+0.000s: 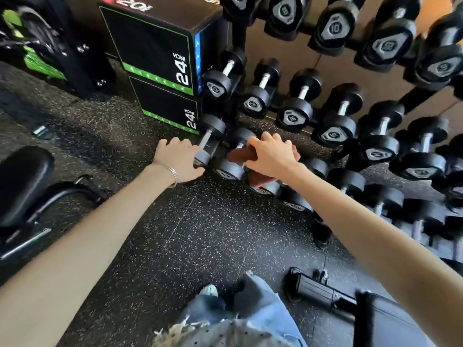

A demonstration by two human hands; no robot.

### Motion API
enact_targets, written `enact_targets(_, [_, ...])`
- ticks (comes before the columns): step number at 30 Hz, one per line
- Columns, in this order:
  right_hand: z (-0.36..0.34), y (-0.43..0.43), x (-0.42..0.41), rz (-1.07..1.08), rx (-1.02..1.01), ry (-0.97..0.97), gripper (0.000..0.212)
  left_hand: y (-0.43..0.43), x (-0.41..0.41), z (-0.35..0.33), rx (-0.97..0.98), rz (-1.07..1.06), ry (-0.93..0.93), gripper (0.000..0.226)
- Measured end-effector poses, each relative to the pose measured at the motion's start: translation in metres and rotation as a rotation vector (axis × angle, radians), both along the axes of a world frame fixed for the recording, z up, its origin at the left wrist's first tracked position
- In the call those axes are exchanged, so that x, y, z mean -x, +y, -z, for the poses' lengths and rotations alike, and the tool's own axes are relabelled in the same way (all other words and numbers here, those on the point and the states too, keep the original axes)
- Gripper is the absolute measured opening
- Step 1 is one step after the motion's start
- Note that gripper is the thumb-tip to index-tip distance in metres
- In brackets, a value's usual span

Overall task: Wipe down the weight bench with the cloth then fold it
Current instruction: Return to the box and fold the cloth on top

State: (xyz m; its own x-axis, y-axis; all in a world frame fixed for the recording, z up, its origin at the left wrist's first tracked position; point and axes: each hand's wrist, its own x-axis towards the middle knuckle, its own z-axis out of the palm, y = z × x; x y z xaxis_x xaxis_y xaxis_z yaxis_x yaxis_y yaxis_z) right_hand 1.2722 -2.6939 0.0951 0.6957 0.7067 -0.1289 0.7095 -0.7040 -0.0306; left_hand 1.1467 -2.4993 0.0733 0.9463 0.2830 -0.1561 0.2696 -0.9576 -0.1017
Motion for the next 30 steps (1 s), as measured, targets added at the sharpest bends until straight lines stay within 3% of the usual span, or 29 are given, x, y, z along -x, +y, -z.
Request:
enact_targets(8, [0.017, 0.075, -0.025, -0.122, 0.055, 0.031, 0.047, 0.054, 0.002, 0.019, 0.016, -0.135, 0.027, 0.061])
enact_targets(30, [0.029, 0.277, -0.186, -0.439, 0.120, 0.063, 0.039, 0.205, -0.135, 0.024, -0.039, -0.374, 0.092, 0.063])
